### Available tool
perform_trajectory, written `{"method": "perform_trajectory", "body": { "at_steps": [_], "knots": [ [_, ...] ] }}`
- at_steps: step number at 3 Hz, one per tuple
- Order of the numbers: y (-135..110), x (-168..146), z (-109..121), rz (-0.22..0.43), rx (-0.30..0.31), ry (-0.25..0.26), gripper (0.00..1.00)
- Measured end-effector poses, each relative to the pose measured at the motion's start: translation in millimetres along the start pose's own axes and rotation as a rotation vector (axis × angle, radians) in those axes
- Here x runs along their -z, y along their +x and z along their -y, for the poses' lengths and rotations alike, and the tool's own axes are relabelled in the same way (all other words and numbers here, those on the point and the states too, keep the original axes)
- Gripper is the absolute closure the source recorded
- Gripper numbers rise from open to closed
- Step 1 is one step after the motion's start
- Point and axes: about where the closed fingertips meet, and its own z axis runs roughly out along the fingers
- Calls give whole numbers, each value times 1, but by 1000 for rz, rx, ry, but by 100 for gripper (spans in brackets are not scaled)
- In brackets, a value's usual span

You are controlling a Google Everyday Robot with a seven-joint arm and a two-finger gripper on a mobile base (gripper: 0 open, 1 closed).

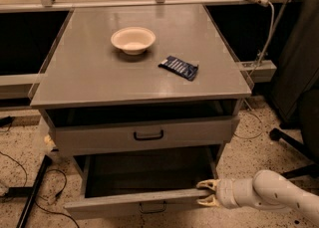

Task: Open middle drawer

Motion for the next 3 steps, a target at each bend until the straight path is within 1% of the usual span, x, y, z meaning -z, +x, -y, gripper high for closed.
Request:
{"method": "perform_trajectory", "body": {
  "at_steps": [1,2,3],
  "knots": [
    [-6,4,-4,10,14,6,100],
    [-6,4,-4,10,14,6,81],
    [-6,4,-4,10,14,5,58]
  ]
}}
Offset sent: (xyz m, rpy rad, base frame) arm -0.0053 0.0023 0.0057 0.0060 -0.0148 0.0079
